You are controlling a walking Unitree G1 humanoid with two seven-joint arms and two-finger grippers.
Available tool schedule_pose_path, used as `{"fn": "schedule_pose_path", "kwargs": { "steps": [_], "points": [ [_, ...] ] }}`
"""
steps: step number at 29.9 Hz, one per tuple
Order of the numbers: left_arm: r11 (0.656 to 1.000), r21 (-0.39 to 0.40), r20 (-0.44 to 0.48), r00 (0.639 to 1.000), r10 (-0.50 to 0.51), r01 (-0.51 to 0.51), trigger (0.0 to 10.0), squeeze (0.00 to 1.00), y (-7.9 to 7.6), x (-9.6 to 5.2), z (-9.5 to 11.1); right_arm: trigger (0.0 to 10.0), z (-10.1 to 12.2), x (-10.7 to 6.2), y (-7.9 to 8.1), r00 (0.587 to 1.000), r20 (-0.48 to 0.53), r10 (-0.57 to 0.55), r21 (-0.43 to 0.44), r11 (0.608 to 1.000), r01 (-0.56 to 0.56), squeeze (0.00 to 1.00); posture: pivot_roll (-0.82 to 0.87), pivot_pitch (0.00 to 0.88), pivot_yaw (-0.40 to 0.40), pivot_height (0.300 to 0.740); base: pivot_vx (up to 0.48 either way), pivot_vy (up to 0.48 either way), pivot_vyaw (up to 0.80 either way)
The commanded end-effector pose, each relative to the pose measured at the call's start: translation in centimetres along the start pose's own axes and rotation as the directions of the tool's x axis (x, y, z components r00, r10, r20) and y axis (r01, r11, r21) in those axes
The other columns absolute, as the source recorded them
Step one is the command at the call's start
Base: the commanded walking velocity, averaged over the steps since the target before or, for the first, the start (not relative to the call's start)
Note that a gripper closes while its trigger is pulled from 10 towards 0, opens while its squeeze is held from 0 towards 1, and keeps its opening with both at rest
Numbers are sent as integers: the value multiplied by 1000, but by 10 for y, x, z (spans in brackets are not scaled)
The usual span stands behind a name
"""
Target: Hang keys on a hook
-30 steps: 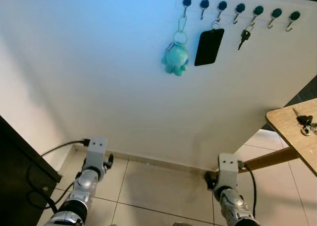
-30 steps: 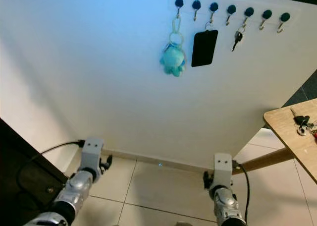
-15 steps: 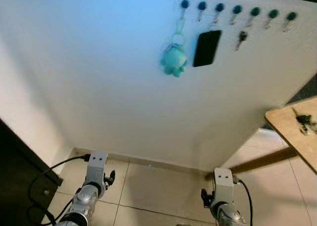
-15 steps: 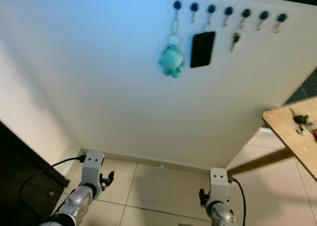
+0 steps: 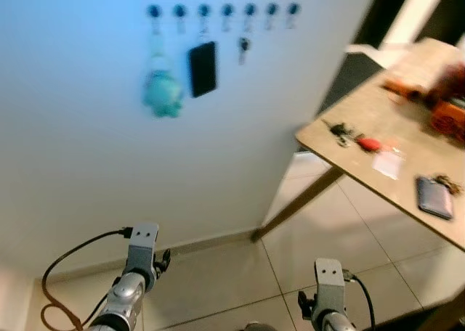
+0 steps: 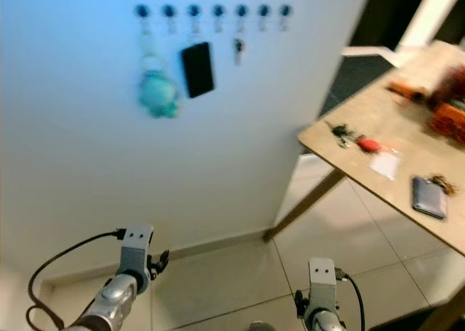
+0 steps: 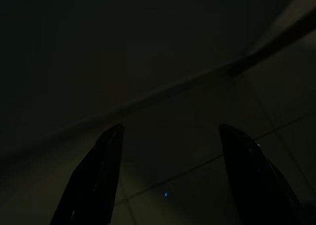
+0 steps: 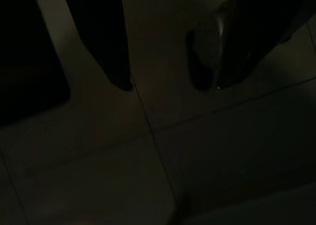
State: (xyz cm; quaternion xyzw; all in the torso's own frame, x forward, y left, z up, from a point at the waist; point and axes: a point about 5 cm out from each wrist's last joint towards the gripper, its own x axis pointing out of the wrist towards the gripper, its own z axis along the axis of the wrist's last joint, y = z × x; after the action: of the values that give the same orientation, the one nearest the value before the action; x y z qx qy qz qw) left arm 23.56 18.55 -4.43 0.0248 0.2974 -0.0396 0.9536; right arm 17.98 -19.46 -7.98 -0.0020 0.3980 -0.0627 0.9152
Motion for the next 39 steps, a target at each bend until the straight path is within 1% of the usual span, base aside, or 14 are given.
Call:
{"fn": "schedule_pose_path", "kwargs": {
  "steps": [1,6,22,28,32,36,39],
  "points": [
    [1000,1,0,1000,-16,16,10000,0,-5,0,-2,10000,-1,-1,-4,1000,-1,-10,-3,1000,10,0,45,31,-31,740,0,0,-800],
    [1000,-1,6,1000,-12,12,10000,0,-4,0,-1,10000,2,1,-1,1000,6,6,-29,1000,-6,0,45,21,-31,740,0,0,-800],
    [1000,8,11,1000,-14,14,10000,0,-3,0,-1,10000,2,1,1,1000,5,16,-50,999,-15,0,47,9,-32,740,0,0,-800],
    [1000,20,47,999,-12,12,10000,0,-2,1,6,10000,2,1,0,1000,6,14,-56,998,-14,0,47,11,-33,740,0,0,-800],
    [999,34,63,998,-30,28,10000,0,-4,2,9,10000,4,1,-1,1000,8,15,-61,998,-15,0,46,14,-33,740,0,0,-800],
    [999,31,72,997,-36,34,10000,0,-5,2,10,10000,6,1,0,999,21,25,-60,998,-24,0,46,19,-34,740,0,0,-800],
    [999,20,78,996,-40,39,10000,0,-6,3,11,10000,8,2,2,999,29,37,-73,997,-34,0,46,25,-35,740,0,0,-358]
  ]
}}
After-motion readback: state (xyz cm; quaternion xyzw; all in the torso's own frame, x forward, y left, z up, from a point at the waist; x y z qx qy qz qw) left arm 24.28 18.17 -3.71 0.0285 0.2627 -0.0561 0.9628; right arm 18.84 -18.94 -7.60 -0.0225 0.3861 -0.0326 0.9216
